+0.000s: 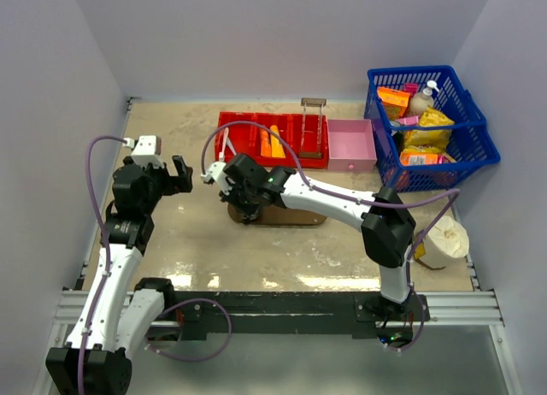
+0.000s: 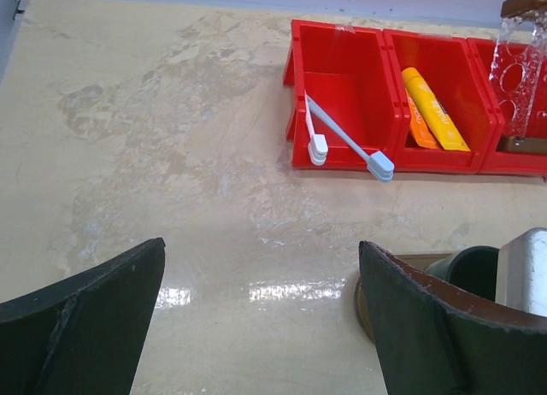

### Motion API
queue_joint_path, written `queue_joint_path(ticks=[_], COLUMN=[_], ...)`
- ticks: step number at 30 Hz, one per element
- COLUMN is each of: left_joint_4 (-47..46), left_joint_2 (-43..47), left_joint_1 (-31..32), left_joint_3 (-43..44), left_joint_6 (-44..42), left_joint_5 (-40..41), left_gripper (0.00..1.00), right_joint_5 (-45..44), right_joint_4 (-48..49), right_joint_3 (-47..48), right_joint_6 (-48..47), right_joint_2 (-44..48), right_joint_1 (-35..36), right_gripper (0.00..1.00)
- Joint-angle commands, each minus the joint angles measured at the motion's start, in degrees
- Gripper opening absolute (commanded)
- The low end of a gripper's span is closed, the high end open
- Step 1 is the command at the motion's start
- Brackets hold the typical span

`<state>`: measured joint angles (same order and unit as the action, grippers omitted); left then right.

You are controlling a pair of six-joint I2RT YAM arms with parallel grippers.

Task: Prepare toiletry sets of a toothbrush and toothpaste on the tray

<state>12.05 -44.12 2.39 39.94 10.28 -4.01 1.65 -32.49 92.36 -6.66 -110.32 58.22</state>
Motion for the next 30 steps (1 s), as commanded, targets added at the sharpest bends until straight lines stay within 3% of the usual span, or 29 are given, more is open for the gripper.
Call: queue_joint_path(ticks=[1,30], left_joint_4=[-0.7,-1.3], left_joint_2=[1.0,1.6], left_joint_1=[-0.4,-0.7], left_joint_3=[1.6,1.4], left_joint_6=[-0.2,-0.1], left_joint_5=[2.8,1.2], left_gripper=[0.99,1.0], right_joint_5=[2.1,3.5], right_joint_4=[3.6,-0.8], right_joint_3=[3.8,7.9], right_joint_6=[-3.1,-6.7], right_joint_2=[0.5,-3.5], right_joint_1=[0.3,0.3], right_gripper=[0.0,0.0])
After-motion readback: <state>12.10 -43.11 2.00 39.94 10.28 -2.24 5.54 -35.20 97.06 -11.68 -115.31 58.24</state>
